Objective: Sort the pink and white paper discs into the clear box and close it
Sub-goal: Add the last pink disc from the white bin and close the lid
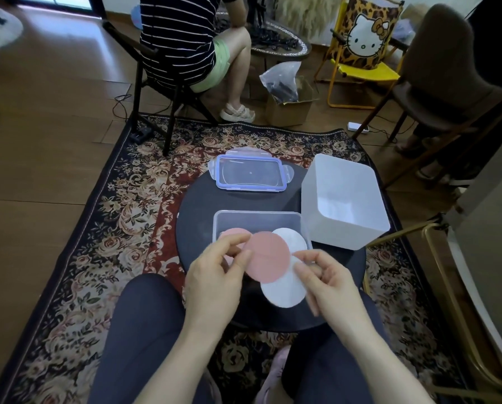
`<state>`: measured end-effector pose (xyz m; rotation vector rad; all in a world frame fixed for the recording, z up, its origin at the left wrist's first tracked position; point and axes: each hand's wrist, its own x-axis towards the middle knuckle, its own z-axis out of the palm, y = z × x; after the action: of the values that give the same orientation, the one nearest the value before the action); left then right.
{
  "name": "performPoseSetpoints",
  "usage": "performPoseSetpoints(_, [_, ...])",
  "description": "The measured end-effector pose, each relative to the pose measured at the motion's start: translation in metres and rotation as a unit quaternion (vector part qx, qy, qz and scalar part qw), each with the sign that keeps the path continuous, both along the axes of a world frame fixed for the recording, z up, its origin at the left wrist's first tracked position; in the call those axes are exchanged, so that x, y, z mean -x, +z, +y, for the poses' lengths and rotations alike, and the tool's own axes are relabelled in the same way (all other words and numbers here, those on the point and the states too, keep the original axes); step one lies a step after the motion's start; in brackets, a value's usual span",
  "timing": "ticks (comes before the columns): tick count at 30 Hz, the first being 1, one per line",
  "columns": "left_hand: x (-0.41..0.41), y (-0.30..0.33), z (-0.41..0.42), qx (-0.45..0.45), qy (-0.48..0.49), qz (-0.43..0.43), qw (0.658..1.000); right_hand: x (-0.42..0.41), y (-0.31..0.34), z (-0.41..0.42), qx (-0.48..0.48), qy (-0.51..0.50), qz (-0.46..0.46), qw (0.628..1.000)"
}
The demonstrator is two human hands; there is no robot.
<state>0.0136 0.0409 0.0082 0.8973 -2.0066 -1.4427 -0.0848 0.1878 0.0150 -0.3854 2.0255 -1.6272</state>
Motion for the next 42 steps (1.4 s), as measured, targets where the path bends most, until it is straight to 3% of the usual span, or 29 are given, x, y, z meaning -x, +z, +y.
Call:
performPoseSetpoints(6, [0.003, -0.008, -0.033, 0.033, 0.102, -0.016, 0.994, 0.022, -0.004, -0.005, 0.012, -0.122, 0.052, 0.991])
performPoseSetpoints(12, [0.012, -0.005, -0.039, 0.129, 0.062, -0.102, 0.984, 0.028, -0.013, -0.018, -0.111, -0.110, 0.175, 0.972])
performPoseSetpoints(21, [0.014, -0.013, -0.043, 0.343, -0.018, -0.123, 0.931, 0.022, -0.008, -0.023, -0.261, -0.068, 0.284, 0.920])
performPoseSetpoints(24, [0.016, -0.016, -0.044, 0.390, -0.020, -0.127, 0.912, 0.022, -0.002, -0.023, -0.309, -0.039, 0.304, 0.900])
performPoseSetpoints(28, [0.019, -0.017, -0.044, 0.441, -0.027, -0.149, 0.885, 0.026, 0.004, -0.023, -0.402, 0.017, 0.352, 0.845])
performPoseSetpoints(31, [0.023, -0.017, -0.045, 0.451, -0.037, -0.117, 0.884, 0.029, 0.005, -0.024, -0.328, 0.036, 0.416, 0.847])
performPoseSetpoints(34, [0.033, -0.018, -0.042, 0.451, -0.122, -0.072, 0.881, 0.040, -0.002, -0.031, -0.286, 0.131, 0.438, 0.842])
performPoseSetpoints(42, [0.066, -0.033, -0.054, 0.483, -0.244, -0.171, 0.823, 0.064, -0.013, -0.053, -0.337, 0.262, 0.468, 0.774])
